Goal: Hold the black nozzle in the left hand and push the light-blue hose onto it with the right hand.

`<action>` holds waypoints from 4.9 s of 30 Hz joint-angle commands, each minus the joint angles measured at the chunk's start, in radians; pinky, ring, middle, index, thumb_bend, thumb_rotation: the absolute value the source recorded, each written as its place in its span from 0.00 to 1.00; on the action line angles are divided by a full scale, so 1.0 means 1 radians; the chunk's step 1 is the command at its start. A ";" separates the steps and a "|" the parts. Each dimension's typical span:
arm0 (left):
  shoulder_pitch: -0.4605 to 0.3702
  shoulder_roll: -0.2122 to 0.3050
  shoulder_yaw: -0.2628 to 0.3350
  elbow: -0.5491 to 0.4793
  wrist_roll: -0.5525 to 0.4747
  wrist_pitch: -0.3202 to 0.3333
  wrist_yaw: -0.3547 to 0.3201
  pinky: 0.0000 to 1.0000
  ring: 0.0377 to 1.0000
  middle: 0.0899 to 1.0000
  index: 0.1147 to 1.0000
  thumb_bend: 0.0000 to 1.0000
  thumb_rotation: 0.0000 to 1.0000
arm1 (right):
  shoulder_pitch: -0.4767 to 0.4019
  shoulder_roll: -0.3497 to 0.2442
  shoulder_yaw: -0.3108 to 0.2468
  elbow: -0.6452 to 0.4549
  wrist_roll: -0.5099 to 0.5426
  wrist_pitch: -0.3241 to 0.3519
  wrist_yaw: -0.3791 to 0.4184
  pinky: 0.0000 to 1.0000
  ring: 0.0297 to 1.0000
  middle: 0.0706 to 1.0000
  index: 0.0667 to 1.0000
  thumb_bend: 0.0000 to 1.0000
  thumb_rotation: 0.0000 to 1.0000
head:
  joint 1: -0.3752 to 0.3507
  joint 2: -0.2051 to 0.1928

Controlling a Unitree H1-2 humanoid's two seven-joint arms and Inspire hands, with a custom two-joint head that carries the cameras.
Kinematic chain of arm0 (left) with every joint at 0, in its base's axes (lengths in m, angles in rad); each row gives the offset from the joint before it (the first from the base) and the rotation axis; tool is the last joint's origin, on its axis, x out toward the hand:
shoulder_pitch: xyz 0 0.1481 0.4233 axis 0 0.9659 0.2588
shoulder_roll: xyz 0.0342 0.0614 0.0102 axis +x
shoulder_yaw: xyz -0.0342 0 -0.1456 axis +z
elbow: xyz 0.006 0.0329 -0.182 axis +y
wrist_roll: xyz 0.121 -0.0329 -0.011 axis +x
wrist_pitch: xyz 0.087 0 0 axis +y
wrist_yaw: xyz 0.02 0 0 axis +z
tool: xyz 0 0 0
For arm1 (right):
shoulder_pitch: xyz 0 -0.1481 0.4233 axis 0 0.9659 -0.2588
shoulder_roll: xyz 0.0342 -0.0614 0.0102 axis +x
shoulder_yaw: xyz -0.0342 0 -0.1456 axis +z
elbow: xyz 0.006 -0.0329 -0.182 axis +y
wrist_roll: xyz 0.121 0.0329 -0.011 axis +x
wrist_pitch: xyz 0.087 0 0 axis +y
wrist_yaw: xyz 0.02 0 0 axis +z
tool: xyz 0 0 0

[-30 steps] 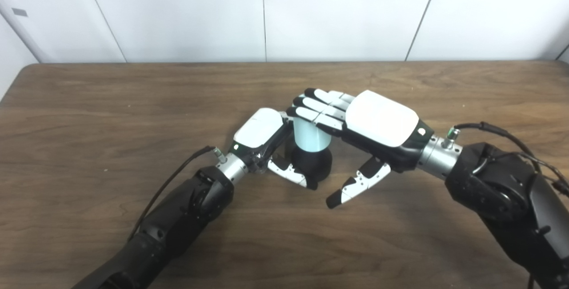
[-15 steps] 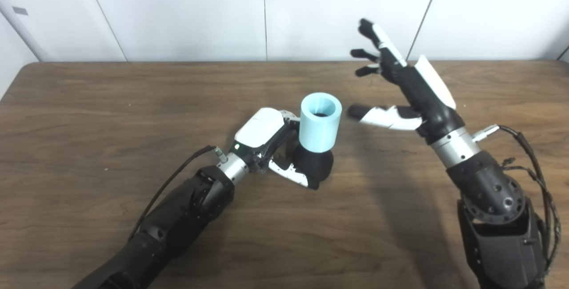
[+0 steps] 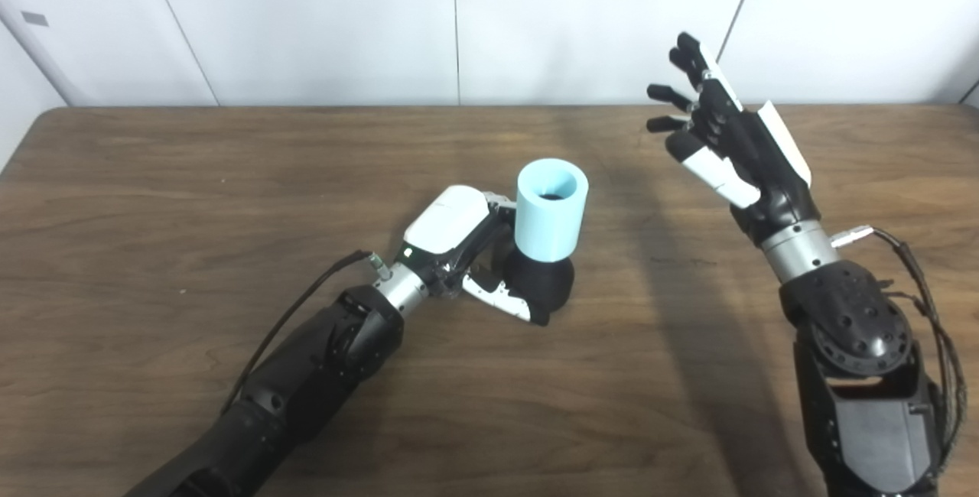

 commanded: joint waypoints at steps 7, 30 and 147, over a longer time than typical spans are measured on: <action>0.110 -0.004 -0.072 0.059 0.039 0.032 -0.162 0.63 0.61 0.43 0.42 0.53 0.00 | -0.026 -0.198 0.210 -0.049 -0.295 0.010 0.064 0.66 0.79 0.88 0.85 0.65 0.24 | 0.003 0.006; 0.111 -0.001 -0.070 0.059 0.040 0.031 -0.160 0.73 0.61 0.43 0.42 0.53 0.00 | 0.021 -0.230 0.326 0.099 -0.655 -0.194 -0.028 0.90 0.98 0.93 0.88 0.66 0.41 | 0.012 0.006; 0.292 -0.178 0.743 -0.315 -0.798 0.356 -0.402 0.54 0.63 0.64 0.43 0.52 0.07 | 0.081 0.153 -0.021 0.265 0.045 -0.325 -0.233 0.44 0.54 0.62 0.46 0.50 0.15 | -0.005 -0.017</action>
